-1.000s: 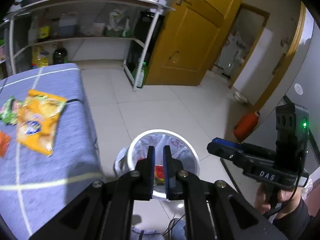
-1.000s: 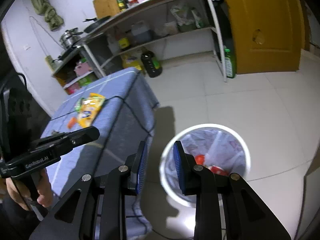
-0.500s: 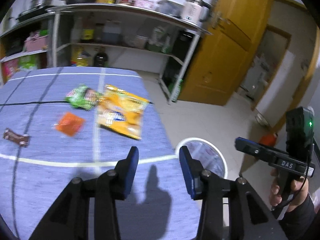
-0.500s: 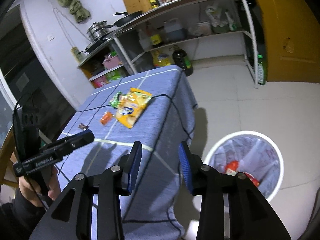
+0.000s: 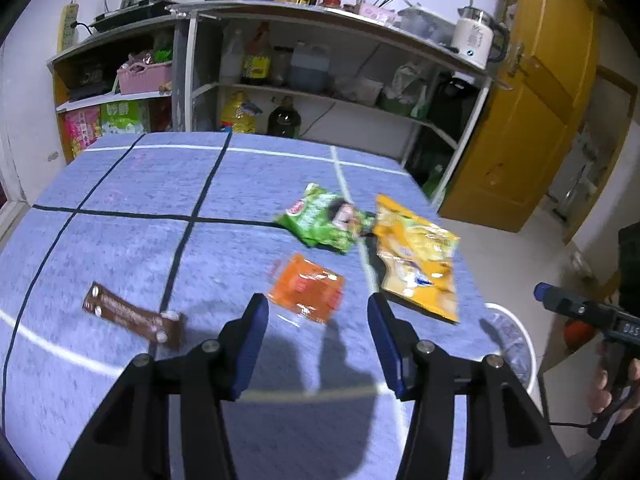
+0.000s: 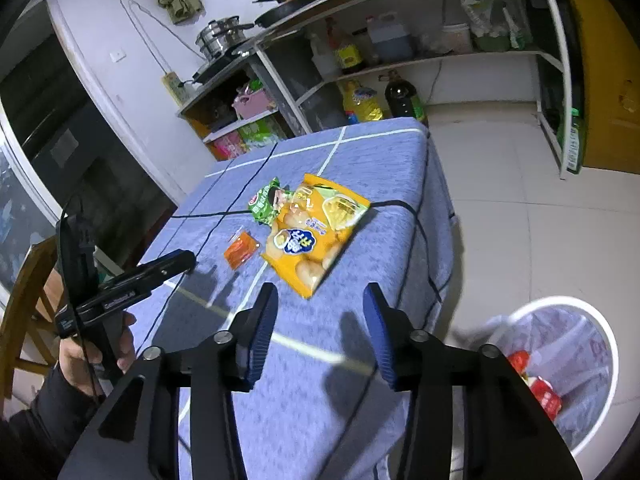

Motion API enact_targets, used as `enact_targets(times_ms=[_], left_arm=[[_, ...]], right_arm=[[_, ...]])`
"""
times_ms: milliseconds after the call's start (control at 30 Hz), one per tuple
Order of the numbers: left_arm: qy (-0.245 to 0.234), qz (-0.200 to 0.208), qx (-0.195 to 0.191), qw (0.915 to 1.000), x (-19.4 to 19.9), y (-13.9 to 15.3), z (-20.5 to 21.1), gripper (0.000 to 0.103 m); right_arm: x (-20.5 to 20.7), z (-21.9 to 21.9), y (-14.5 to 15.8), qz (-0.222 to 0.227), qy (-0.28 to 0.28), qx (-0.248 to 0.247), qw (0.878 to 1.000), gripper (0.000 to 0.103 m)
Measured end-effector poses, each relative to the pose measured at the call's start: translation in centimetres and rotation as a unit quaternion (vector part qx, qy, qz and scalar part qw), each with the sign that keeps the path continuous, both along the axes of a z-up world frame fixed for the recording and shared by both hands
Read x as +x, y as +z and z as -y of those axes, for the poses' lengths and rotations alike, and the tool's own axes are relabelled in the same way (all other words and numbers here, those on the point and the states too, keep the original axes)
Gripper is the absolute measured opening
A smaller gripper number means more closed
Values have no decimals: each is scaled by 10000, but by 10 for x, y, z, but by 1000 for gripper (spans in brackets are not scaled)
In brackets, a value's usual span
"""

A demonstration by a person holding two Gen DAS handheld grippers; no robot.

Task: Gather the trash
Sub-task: 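Move both grippers back over the table toward the remaining packets, then grasp the small orange packet with the left gripper while the right grasps the yellow chip bag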

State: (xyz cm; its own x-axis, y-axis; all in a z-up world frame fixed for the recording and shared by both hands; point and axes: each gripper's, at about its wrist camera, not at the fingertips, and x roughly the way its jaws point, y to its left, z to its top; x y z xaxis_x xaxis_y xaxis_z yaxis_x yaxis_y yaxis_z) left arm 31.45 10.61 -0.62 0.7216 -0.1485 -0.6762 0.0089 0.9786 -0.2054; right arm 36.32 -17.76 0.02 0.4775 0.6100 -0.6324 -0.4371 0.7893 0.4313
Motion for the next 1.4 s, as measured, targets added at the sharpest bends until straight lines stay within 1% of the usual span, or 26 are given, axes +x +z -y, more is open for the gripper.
enact_targets(times_ms=[167, 267, 400, 467, 533, 567, 633, 667, 767, 933, 967, 1033, 1067, 1100, 1133, 1167, 1233, 1267, 1333, 1400], left_arm=[[9, -145, 100, 9998, 25, -13, -7, 55], [-84, -238, 170, 9995, 37, -20, -6, 55], [-160, -370, 248, 9989, 48, -29, 0, 55], [-196, -484, 208, 9984, 52, -33, 1, 55], [-203, -476, 241, 9984, 54, -33, 3, 55], [-203, -490, 281, 9982, 54, -33, 4, 56], [-261, -502, 335, 9978, 55, -34, 7, 61], [-304, -508, 374, 9975, 56, -34, 9, 64], [-387, -557, 605, 9959, 59, -35, 18, 68], [-369, -603, 954, 9929, 61, -36, 29, 68], [-350, -601, 987, 9927, 61, -36, 29, 66], [-362, -579, 965, 9930, 60, -35, 29, 58], [-403, -546, 942, 9932, 59, -34, 29, 49], [-419, -538, 948, 9932, 58, -34, 29, 46], [-460, -526, 936, 9932, 58, -33, 30, 45], [-474, -522, 938, 9931, 57, -33, 31, 44], [-493, -500, 893, 9935, 56, -32, 29, 41], [-494, -466, 864, 9939, 55, -31, 28, 38], [-513, -370, 827, 9946, 53, -28, 27, 27], [-561, -301, 789, 9949, 51, -25, 28, 15]], right_arm=[[25, -19, -12, -108, 36, -88, 9999, 47], [39, -27, -20, -169, 45, -145, 9997, 47], [57, -36, -31, -286, 2, -225, 9993, 47], [64, -39, -35, -316, -30, -253, 9992, 47], [72, -41, -38, -348, -30, -293, 9990, 47], [76, -43, -39, -340, -35, -333, 9989, 47], [84, -45, -41, -327, -59, -374, 9987, 47], [88, -46, -43, -346, -61, -372, 9987, 47], [97, -49, -44, -290, -68, -347, 9990, 47], [104, -59, -45, -243, -59, -416, 9988, 48], [103, -60, -44, -240, -76, -456, 9986, 47], [106, -66, -44, -225, -130, -567, 9981, 47], [106, -69, -43, -199, -145, -661, 9975, 47], [105, -73, -42, -147, -161, -781, 9967, 41], [103, -76, -42, -107, -182, -913, 9956, 25], [103, -79, -43, -93, -193, -1007, 9947, 24], [104, -79, -43, -105, -210, -995, 9948, 20], [105, -79, -43, -134, -219, -960, 9951, 19], [105, -78, -44, -164, -221, -901, 9955, 10], [104, -78, -43, -147, -204, -879, 9958, 9]])
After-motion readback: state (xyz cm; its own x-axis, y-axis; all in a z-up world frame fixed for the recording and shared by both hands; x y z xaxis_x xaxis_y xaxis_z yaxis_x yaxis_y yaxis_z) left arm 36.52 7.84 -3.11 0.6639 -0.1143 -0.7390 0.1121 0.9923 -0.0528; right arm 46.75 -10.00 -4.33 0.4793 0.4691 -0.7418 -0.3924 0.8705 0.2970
